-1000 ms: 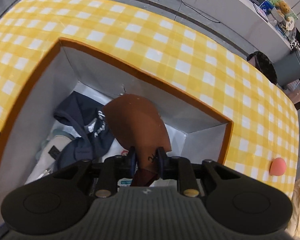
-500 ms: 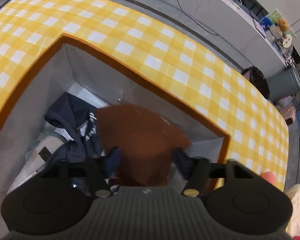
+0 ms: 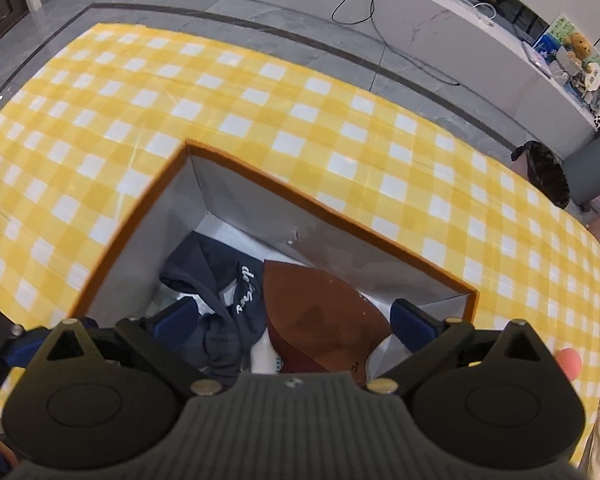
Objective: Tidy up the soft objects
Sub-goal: 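Withdraw both tools from the box back toward the pink ball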
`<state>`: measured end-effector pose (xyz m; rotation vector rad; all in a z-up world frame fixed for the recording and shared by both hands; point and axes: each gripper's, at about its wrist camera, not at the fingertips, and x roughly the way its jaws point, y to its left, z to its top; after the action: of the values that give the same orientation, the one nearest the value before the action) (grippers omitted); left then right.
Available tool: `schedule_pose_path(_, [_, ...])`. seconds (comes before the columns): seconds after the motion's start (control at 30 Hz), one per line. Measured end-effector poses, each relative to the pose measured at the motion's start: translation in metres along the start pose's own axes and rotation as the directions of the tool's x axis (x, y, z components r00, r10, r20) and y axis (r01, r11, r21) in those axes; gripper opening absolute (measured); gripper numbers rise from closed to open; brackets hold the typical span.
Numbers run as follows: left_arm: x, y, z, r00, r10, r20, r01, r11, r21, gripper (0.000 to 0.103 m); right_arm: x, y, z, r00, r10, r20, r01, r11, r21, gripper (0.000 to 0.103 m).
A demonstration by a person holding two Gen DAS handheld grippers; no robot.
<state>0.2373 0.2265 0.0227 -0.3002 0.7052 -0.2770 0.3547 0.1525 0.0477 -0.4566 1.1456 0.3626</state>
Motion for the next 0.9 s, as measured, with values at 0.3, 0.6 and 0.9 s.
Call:
schedule_pose_path(0.3, [-0.009,0.009,0.004,1.0,-0.013,0.024,0.015,0.997,-0.077,0.099,-0.047,0.008,-0.003,0.994,0.036,0.098,-0.035,0.999,-0.014,0.1])
schedule_pose_path(0.6, [-0.034,-0.007,-0.003,0.993,0.033,0.11,-0.025,0.997,-0.079,0.099,-0.133,0.01,-0.051,0.947,0.141,0.289,-0.12,0.989,-0.09,0.1])
schedule_pose_path(0.9, [-0.106,-0.031,-0.057,0.968,0.107,0.225,-0.071,0.984,-0.164,0.099,-0.219,-0.066,-0.177,0.838,0.075,0.541,-0.085,0.996,-0.007,0.1])
